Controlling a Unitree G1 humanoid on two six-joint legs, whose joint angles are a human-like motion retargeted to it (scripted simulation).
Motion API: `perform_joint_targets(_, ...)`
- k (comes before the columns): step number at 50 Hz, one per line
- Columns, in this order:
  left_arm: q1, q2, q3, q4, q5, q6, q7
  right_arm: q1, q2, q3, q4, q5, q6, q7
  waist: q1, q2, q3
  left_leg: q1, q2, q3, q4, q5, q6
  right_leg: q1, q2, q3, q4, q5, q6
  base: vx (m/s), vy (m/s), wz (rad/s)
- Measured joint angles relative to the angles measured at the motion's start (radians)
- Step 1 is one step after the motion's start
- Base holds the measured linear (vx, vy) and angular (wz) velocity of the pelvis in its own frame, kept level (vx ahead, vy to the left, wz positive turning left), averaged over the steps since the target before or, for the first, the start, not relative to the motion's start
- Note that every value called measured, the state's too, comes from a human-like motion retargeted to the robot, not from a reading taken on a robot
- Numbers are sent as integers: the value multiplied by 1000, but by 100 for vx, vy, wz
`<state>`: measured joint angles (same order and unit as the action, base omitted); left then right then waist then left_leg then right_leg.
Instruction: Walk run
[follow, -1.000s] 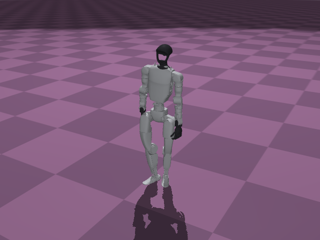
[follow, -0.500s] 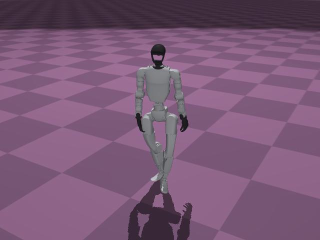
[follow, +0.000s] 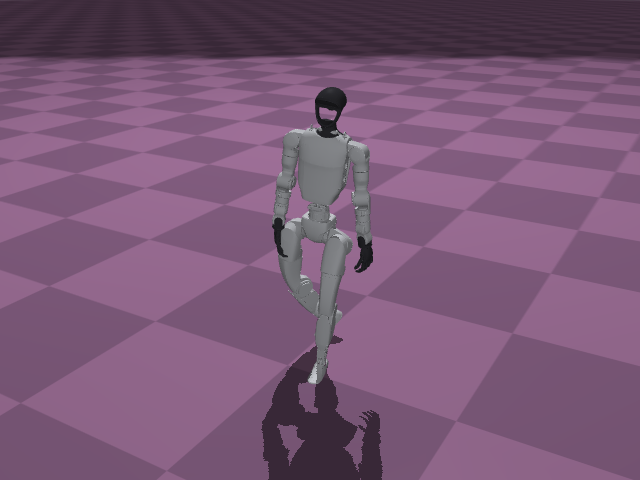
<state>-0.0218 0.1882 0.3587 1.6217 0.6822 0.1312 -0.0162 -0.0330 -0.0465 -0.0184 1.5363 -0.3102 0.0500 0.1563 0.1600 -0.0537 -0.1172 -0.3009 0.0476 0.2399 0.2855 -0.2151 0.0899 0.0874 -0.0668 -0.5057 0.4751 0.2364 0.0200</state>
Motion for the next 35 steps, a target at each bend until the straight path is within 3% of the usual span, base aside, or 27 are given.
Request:
perform_joint_targets(3,-40,17,-29,-19,-18,-8,-27,15,-18,-14,-7,5,2,5,-26,32,12,59,23,18,-37,-24,0,-154,-57,-21,282,-91,-38,45,1,-55)
perform_joint_targets(7,-98,27,-70,-59,-29,-23,-50,33,-33,-66,-15,27,5,-15,-68,18,24,125,-34,45,-116,-33,12,-370,-104,0,395,-216,-23,32,-7,-14)
perform_joint_targets(12,-149,14,-76,-119,-66,-47,-140,53,-39,-106,-12,73,8,-23,-157,11,36,177,-111,40,-161,-60,15,-558,-83,31,134,-332,-37,35,-4,16)
perform_joint_targets(15,-179,25,-68,-127,-79,-48,-189,56,-23,-123,23,95,18,-38,-239,3,48,229,-160,10,-179,-84,10,-624,-37,137,-113,-332,-32,51,-14,55)
perform_joint_targets(18,-204,26,-75,-133,-68,-47,-192,78,-6,-140,42,107,12,-17,-259,16,54,284,-163,-9,-189,-108,-9,-646,-6,178,-245,-343,-70,49,-14,39)
perform_joint_targets(20,-207,19,-96,-141,-66,-54,-180,101,-2,-151,50,107,9,-5,-254,29,47,317,-158,-21,-190,-122,-25,-639,10,197,-265,-291,-101,76,-26,31)
perform_joint_targets(24,-176,4,-117,-170,-9,-65,-116,127,-1,-152,63,74,10,2,-224,38,34,364,-153,-5,-155,-94,-52,-599,-5,110,-206,-268,-153,60,-18,17)
perform_joint_targets(27,-131,-5,-123,-165,21,-84,-65,122,-4,-133,71,66,28,-6,-229,27,29,365,-138,34,-61,53,-77,-560,-30,127,-169,-332,-143,62,-22,55)
perform_joint_targets(30,-81,-8,-113,-131,47,-69,-67,113,-4,-105,53,117,79,-25,-210,-31,23,326,-139,109,107,215,-88,-467,-98,85,-206,-361,-115,61,-21,43)
perform_joint_targets(35,3,-8,-104,-79,66,-39,-52,49,-18,-70,-8,207,152,-57,-169,-135,22,250,-78,329,331,149,-50,-350,-191,55,-244,-407,-71,62,-19,61)
